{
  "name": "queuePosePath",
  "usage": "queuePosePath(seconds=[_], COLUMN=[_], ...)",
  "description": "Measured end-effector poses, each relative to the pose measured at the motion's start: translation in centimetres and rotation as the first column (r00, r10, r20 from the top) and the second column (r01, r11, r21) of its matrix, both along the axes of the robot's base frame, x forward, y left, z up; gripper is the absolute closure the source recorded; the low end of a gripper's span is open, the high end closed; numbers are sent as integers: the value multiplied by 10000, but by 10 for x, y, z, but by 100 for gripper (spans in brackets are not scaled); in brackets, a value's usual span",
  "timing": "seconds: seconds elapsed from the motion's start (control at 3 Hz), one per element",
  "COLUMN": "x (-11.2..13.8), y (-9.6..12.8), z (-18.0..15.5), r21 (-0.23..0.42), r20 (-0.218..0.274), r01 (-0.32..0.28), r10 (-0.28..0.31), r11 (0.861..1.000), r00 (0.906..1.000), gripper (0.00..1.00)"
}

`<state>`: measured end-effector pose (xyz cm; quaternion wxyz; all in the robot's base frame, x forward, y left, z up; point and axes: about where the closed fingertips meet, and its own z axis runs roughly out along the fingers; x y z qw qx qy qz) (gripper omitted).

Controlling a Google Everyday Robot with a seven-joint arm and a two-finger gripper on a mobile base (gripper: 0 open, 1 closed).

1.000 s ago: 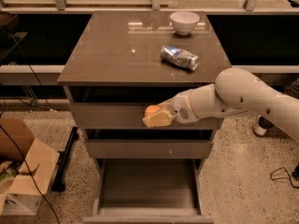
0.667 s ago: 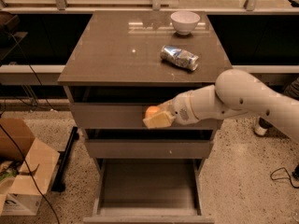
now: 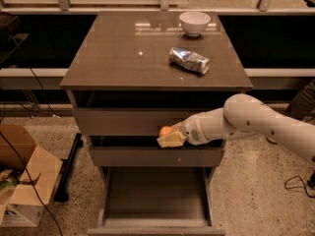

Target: Place orange into bottom drawer

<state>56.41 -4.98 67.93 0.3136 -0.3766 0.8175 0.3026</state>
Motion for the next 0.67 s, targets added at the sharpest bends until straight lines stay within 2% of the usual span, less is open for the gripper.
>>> queuePosePath(seconds=[0.33,0.67], x=[-1,-11], y=[-5,-13], z=[-44,-90], r21=[74,409], r20=[-333,-877], r01=[122,289], r10=[-119,-252], r11=[9999,9987], r00=[9994,9958], gripper=[100,100])
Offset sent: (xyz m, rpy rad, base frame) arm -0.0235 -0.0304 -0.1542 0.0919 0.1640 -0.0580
